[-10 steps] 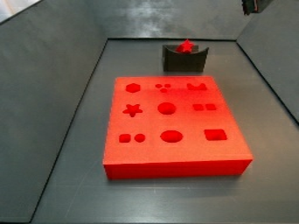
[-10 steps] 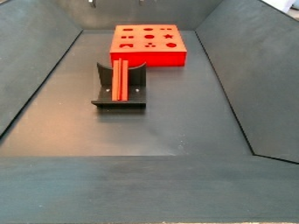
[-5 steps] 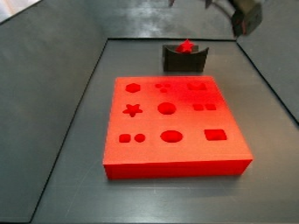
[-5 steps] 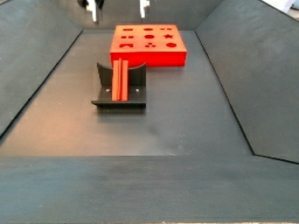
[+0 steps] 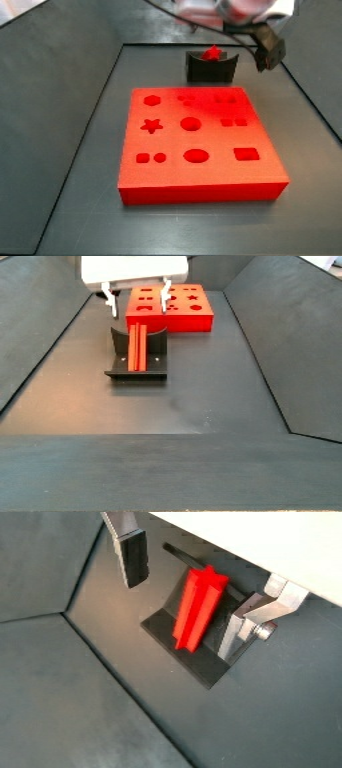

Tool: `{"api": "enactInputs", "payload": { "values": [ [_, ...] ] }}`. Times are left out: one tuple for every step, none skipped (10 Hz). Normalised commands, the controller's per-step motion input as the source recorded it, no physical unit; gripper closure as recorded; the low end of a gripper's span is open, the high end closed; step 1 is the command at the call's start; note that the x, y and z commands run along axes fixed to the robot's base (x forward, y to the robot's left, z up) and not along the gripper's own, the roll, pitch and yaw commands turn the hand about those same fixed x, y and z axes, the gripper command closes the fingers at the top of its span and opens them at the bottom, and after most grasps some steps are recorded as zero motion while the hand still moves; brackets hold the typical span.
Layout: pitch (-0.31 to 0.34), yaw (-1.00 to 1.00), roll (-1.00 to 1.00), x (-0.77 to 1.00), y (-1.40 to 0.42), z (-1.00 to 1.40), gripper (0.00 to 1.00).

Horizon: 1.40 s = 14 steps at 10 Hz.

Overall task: Pick up the star object. Move up. Place the star object on the fixture. Regrasp the star object. Move to above the board. Insert the star object.
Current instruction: Regrasp the star object, then move to above the board.

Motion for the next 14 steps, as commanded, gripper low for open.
{"api": "enactInputs", "payload": {
  "values": [
    [-0.061,0.1,0.1,0.12,0.02,-1.0,0.0],
    [-0.073,0.08,0.09,0.12,0.01,-0.93,0.0],
    [-0.081,0.06,0.09,0.1,0.01,-0.78,0.0],
    [-0.086,0.03,0.08,0.09,0.0,-0.59,0.0],
    [-0.084,0.02,0.08,0.08,0.0,-0.45,0.0],
    [-0.076,0.01,0.07,0.07,0.0,-0.36,0.0],
    [-0.048,-0.01,0.06,0.03,-0.01,-0.18,0.0],
    [-0.053,-0.01,0.06,0.02,-0.01,-0.17,0.0],
    [-0.053,-0.01,0.06,0.02,-0.01,-0.17,0.0],
    [-0.053,-0.01,0.06,0.02,-0.01,-0.17,0.0],
    [-0.053,-0.01,0.06,0.02,-0.01,-0.17,0.0],
    [0.0,0.0,0.0,0.0,0.0,0.0,1.0],
    [0.111,-0.09,-0.06,0.18,0.03,1.0,1.0],
    [0.115,-0.09,-0.06,0.17,0.03,1.0,1.0]
  ]
}}
